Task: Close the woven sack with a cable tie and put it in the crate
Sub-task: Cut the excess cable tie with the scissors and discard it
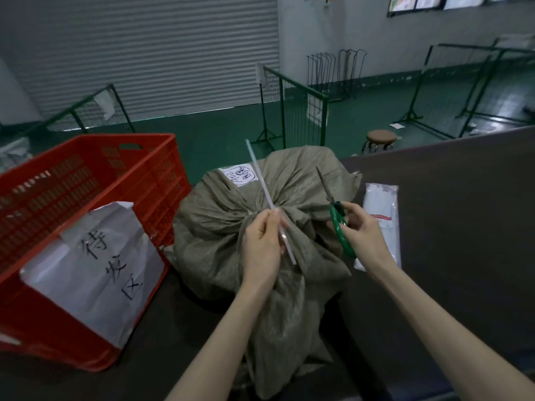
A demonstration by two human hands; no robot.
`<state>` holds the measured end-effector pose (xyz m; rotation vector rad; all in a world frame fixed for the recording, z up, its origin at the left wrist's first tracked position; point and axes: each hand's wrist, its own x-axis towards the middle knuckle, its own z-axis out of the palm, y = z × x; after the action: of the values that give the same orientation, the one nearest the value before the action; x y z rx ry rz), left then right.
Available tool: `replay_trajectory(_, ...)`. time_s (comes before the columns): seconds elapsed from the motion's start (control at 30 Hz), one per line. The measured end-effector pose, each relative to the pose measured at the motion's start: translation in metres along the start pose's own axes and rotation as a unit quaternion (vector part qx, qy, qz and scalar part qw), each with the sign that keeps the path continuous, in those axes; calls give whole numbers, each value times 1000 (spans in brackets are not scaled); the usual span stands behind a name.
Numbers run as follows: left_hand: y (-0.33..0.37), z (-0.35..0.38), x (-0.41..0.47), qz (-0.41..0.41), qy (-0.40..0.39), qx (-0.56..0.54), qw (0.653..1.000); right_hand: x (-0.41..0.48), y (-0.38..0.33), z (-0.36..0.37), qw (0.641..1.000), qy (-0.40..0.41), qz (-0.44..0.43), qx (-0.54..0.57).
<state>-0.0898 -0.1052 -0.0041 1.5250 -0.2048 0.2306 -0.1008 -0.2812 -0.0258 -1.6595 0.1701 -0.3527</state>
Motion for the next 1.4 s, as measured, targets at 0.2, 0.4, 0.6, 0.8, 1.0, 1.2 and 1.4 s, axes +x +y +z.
replay_trajectory(0.2, -5, 29, -18, -29, -138, 1, 990, 0, 36, -46, 980, 92, 52, -166)
replay_trajectory(0.4, -31, 51, -31, -78, -213, 52, 972, 3, 90, -90, 914, 67, 148, -371)
replay_trajectory(0.6, -46, 64, -35, -109, -246, 62, 961, -7, 126, -113, 848, 28, 215, -484)
replay_trajectory(0.8, -50, 68, -35, -119, -261, 85, 954, -8, 136, -114, 837, -6, 193, -512)
replay_trajectory(1.0, -52, 66, -34, -121, -261, 106, 952, -11, 141, -116, 831, -21, 228, -507)
replay_trajectory(1.2, -55, 68, -32, -108, -247, 109, 957, -10, 121, -103, 899, 44, 192, -392)
replay_trajectory(1.4, -54, 67, -32, -96, -211, 86, 969, -34, 63, -53, 974, 8, 211, 86)
